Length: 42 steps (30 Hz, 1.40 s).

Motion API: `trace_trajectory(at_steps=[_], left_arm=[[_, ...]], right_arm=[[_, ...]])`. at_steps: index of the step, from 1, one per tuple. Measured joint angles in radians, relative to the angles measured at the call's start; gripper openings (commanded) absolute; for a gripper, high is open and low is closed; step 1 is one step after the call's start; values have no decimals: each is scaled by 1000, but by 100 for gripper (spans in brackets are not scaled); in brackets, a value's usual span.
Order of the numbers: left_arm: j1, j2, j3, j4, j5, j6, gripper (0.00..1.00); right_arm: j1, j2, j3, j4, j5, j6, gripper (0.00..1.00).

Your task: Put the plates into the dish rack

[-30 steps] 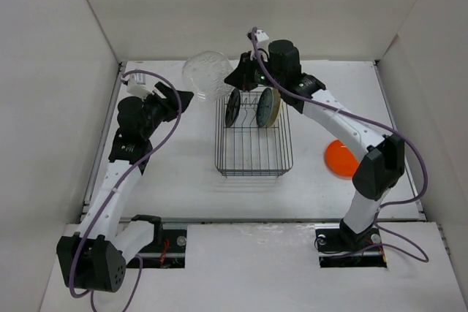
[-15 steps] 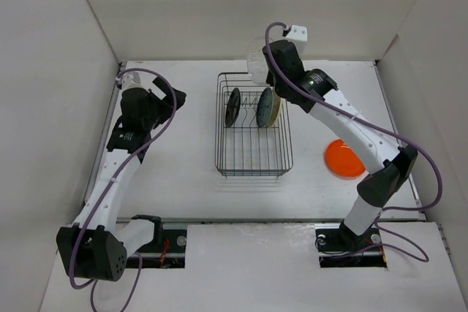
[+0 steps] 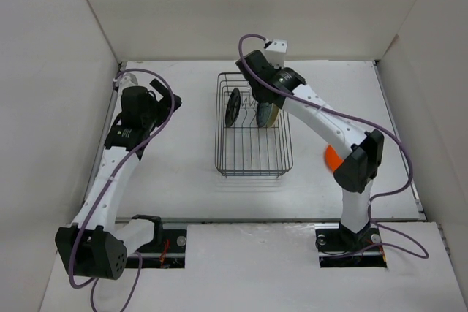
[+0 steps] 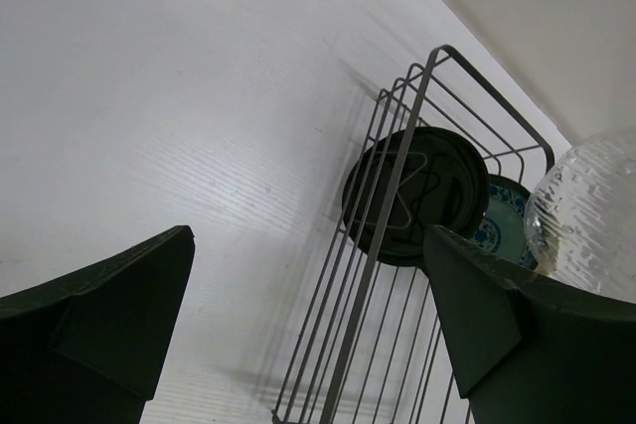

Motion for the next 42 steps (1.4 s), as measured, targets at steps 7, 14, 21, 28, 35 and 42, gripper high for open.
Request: trace_trajectory(at_steps=[7,14,21,28,35,42], left_arm=[[0,-1,25,-34,-54,2,100],[15,-1,25,-41,-28,3,100],[34,0,25,-40,2,3,100],[34,0,25,-40,16,3,100],[34,0,25,-40,21,3,100],[34,0,25,-41,23,3,100]], right_arm=[[34,87,23,-25,-11,50,0],[44,115,23,-45,-10,93,0],[44,134,27,-69,3,138,0],[45,190,41,-96,16,190,0],[45,190,60,-125,21,214,0],[45,213,87,-145,21,229,0]])
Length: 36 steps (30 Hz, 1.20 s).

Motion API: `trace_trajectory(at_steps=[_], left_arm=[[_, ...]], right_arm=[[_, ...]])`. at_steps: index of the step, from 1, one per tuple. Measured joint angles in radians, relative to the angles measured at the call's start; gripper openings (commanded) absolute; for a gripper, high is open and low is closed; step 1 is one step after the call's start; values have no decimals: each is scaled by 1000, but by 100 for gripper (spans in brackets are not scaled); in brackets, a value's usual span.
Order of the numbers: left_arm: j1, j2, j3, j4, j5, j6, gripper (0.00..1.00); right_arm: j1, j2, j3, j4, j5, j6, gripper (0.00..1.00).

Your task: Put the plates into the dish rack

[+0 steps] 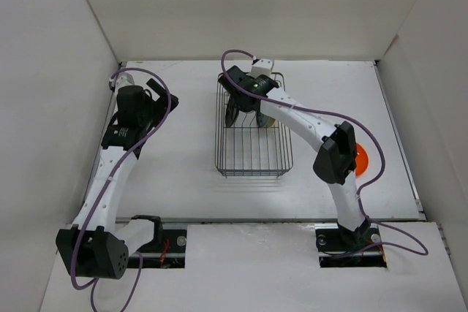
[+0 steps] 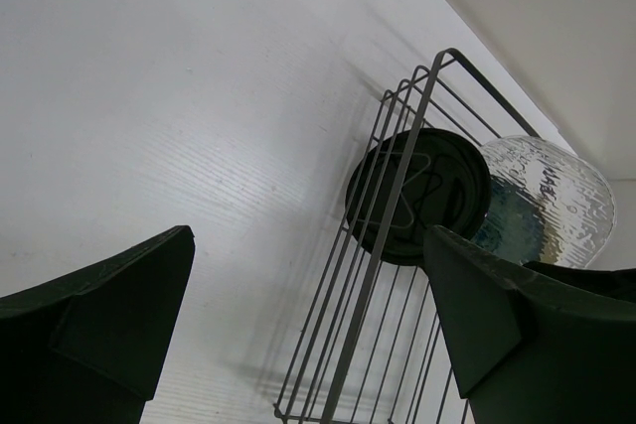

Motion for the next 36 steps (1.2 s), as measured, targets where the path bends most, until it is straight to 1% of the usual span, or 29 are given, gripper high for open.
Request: trace_trajectory(at_steps=[5,8,12,13,15,16,18,19,20,27,28,29,30,31,32,33,34,35,36], left_arm=[[0,0,0,0,6,1,100],[0,0,0,0,10,4,100],[0,0,0,0,13,4,100],[0,0,0,0,13,4,100],[0,0,0,0,14,5,100],[0,0,0,0,14,5,100],[0,0,0,0,14,5,100],[0,0,0,0,14,5,100],[0,0,0,0,14,5,100],[0,0,0,0,16,5,100],[0,0,0,0,16,5,100],[0,0,0,0,16,5,100],[0,0,0,0,16,5,100],[0,0,0,0,16,5,100],[0,0,0,0,16,5,100],[0,0,0,0,16,5,100],[0,0,0,0,16,5,100],[0,0,0,0,16,5,100],[0,0,0,0,16,5,100]], right_arm=[[0,18,17,0,-1,12,0],[0,34,34,-2,-2,14,6],[0,46,42,-3,-10,18,8],[0,49,47,-3,-12,18,10],[1,54,54,-4,-14,18,22],[1,55,54,-4,-16,19,24],[1,58,55,-8,-19,19,34],[1,58,56,-9,-21,20,34],[1,59,56,-11,-23,18,40],[1,59,56,-18,-26,14,42],[1,59,56,-18,-27,14,46],[1,59,56,-18,-27,14,47],[1,59,56,-18,-27,14,50],[1,59,56,-18,-27,13,57],[1,59,56,-18,-30,11,61],[1,59,56,-18,-32,10,61],[1,59,56,-19,-34,7,67],[2,59,56,-18,-35,5,70],[2,59,56,-18,-36,3,70]])
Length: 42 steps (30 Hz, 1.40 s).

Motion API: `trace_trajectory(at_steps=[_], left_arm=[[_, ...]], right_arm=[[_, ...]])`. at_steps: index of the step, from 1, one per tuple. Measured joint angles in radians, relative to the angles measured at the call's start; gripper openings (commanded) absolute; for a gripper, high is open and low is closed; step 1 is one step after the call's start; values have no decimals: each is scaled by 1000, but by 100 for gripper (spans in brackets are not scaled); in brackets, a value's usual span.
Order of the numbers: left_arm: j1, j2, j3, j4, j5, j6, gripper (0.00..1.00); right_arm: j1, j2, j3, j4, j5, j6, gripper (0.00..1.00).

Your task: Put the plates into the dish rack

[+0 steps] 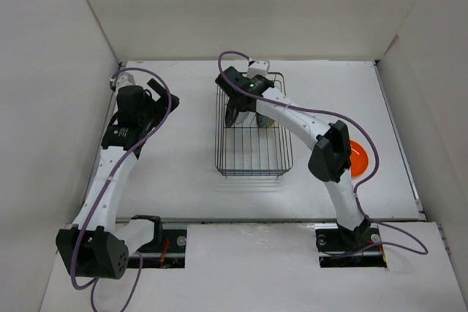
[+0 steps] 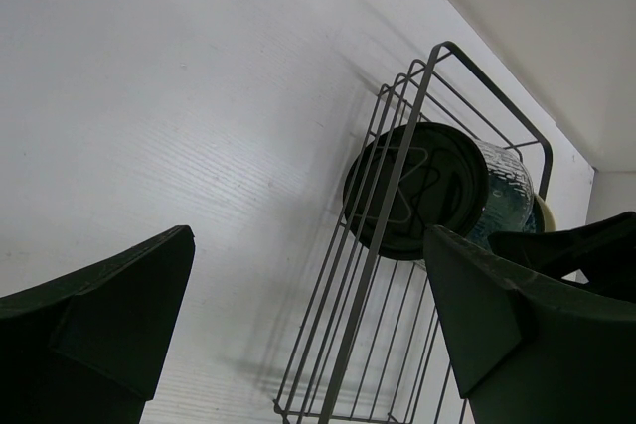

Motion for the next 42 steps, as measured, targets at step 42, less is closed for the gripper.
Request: trace_trajectory(at_steps=[42], left_arm=[[-216,48,59,180,266,102,100]], right_arm=[[-94,-1286,-628,346,-15,-413,100]])
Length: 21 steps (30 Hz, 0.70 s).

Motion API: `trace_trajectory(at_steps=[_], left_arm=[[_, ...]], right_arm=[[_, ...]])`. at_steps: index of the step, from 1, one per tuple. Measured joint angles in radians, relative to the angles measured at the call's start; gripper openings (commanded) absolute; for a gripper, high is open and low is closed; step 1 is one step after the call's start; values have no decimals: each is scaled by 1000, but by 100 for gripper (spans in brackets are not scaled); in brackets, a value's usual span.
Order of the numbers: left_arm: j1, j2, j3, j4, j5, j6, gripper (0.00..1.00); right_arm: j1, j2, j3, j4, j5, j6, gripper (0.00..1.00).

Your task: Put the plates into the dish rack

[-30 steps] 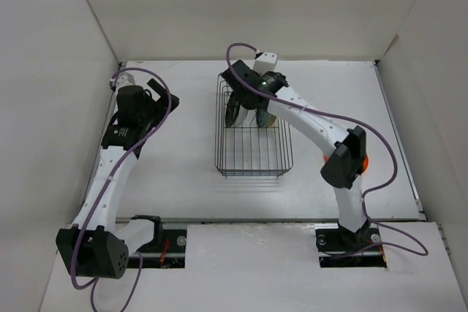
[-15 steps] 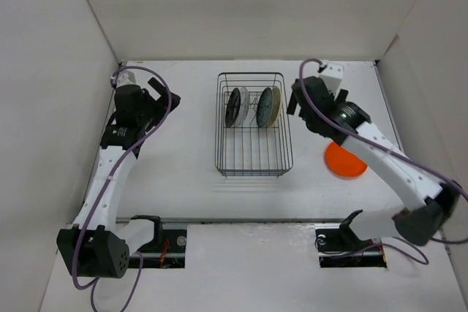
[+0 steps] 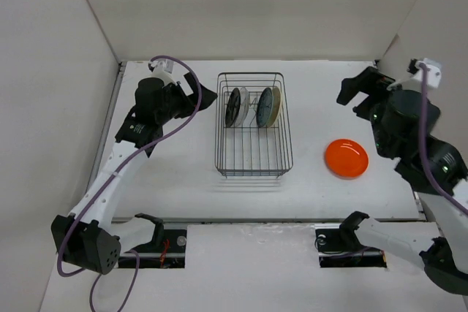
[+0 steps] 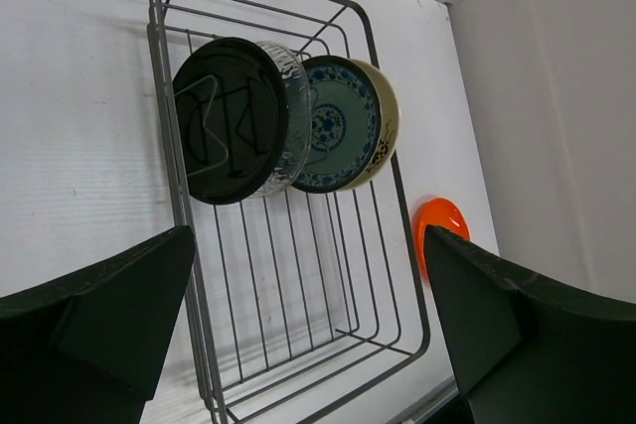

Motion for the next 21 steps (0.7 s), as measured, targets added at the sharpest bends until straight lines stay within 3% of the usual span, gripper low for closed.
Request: trace_trajectory(at_steps=[3,12,21], left_arm=[[1,-1,-2,-1,-23,0,100],[18,-43,-2,-60,-144,9,100],[53,-42,-2,-127,-160,17,100]], right_arm=[[-100,87,-26,-32,-39,31,100],[-370,298,-349,-69,-255,201,100],[-460,341,-419,-39,-438,211,100]])
